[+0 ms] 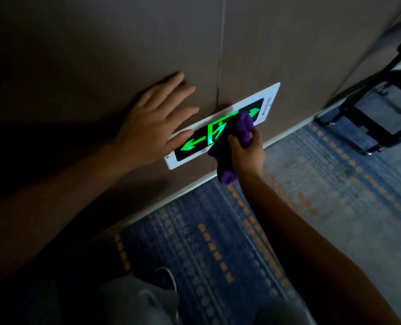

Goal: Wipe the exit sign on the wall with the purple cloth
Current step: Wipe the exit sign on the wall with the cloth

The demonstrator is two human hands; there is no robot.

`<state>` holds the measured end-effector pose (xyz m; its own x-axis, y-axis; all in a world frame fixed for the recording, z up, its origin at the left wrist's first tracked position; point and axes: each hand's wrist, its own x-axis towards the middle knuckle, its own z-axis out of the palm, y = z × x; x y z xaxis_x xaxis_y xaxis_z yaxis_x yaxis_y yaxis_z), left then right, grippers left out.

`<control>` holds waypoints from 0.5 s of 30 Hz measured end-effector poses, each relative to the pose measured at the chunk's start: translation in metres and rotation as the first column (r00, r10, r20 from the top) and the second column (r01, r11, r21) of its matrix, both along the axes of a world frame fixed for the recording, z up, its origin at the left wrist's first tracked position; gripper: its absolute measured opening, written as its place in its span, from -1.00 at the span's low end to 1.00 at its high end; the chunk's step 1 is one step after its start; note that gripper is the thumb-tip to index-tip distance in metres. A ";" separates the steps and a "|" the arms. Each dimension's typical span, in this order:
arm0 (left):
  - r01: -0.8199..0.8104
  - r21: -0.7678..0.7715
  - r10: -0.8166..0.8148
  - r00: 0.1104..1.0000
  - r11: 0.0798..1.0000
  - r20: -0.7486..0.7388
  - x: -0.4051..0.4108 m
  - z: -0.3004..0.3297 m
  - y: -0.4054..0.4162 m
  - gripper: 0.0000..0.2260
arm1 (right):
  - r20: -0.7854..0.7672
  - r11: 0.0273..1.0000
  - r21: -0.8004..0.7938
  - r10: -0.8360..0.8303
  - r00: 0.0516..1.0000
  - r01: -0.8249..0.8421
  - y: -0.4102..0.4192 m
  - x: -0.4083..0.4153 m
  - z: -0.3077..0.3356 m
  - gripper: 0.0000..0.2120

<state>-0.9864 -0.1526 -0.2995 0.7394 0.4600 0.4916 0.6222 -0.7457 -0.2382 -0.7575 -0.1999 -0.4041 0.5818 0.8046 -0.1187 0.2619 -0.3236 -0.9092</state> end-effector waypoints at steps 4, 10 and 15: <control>-0.026 0.194 0.051 0.991 0.981 -0.124 -0.003 -0.017 0.000 -0.70 | 0.046 0.982 0.186 -0.025 0.999 0.016 0.023 -0.007 -0.013 -0.57; -0.019 0.393 0.074 0.989 0.920 -0.126 -0.032 -0.008 -0.021 -0.48 | -0.027 0.888 0.419 -0.197 0.980 0.191 0.043 0.008 -0.012 -0.49; -0.154 0.482 0.290 0.931 0.863 -0.222 -0.070 0.032 -0.008 -0.22 | -0.069 0.846 0.514 -0.125 0.990 0.143 0.050 -0.028 -0.013 -0.46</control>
